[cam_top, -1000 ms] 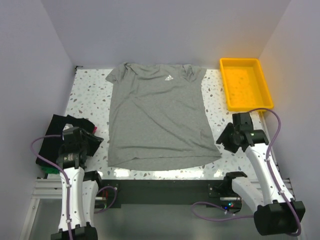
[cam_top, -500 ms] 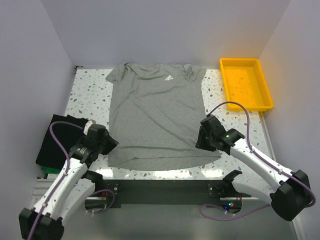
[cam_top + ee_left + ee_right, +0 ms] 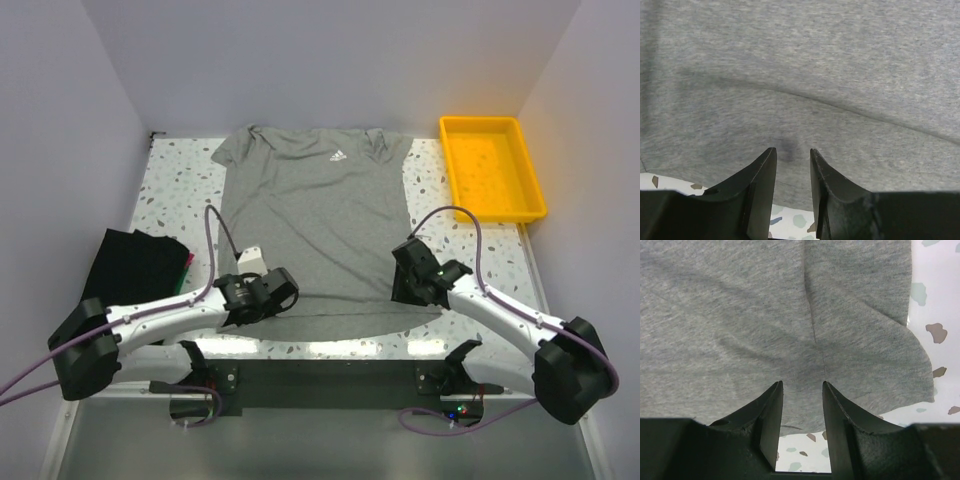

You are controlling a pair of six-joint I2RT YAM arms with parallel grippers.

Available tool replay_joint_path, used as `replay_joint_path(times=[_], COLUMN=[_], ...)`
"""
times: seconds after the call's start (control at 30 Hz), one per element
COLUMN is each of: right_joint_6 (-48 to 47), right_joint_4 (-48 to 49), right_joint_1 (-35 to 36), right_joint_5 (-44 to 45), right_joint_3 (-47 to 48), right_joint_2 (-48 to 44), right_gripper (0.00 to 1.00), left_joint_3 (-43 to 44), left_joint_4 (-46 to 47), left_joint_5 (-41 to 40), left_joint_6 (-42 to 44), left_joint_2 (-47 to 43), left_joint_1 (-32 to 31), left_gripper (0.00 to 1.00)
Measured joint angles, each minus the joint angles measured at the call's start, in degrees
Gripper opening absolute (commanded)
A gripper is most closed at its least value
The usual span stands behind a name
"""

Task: Fold and stack the t-shirts
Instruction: Flatten the tshirt out

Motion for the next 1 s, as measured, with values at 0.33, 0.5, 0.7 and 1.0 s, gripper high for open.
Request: replay_joint_path(times=[0.33,0.5,0.7,1.0], right_joint_6=[-0.46,-0.11,-0.68,-1.92], right_joint_4=[1.81,-0.13,-4.85,-5.77], right_joint_1=[0.0,0.0,-0.24,-0.28], right_joint_5=[0.94,5.35,10.75,10.38], right_joint_3=[-0.31,-0.07,6.21,9.86], right_joint_2=[0.44,-1.09,-3.13,-3.04], right_gripper=[0.43,0.46,0.46,0.46], left_joint_3=[2.25,2.25,2.25,1.11], left_joint_4=[-0.02,0.04,0.04,0.92], left_joint_5=[-4.11,-4.11,-4.2,-4.28], left_joint_6=[-0.63,-1.46,-1.55,-1.55], left_joint_2=[6.6,7.45,7.63,8.85], left_joint_1=[-2.4,-3.15,-3.32,-3.52], left_gripper=[0.38,0.38,0.36,0.34])
